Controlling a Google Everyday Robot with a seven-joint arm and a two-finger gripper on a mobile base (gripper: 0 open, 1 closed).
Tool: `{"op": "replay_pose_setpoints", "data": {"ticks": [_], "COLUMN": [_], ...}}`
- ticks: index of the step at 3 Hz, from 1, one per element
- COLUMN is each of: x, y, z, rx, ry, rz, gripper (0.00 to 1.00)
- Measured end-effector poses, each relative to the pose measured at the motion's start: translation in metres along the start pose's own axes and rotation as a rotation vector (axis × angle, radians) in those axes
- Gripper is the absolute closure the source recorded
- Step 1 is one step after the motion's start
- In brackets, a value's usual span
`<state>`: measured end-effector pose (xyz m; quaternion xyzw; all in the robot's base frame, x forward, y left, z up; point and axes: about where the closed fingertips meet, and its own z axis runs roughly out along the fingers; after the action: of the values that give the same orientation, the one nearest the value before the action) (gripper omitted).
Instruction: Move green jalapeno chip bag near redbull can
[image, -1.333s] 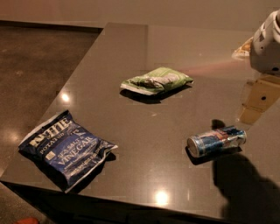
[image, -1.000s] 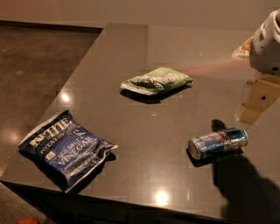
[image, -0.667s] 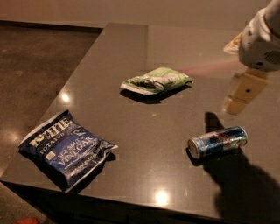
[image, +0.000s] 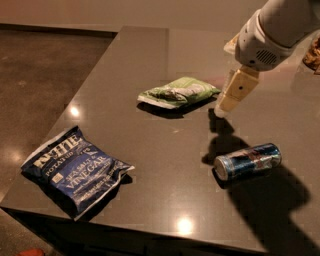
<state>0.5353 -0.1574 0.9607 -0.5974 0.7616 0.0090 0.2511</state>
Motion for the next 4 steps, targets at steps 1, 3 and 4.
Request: {"op": "replay_pose_setpoints", "data": {"ticks": [1, 3, 4], "x": [-0.025, -0.059, -0.068], "y": [-0.017, -0.029, -0.024], "z": [0.031, 0.093, 0.114], "rx": [-0.019, -0.087, -0.121], "ry": [-0.034, -0.047, -0.041], "rz": [0.006, 0.018, 0.020], "gripper": [0.00, 0.00, 0.00]}}
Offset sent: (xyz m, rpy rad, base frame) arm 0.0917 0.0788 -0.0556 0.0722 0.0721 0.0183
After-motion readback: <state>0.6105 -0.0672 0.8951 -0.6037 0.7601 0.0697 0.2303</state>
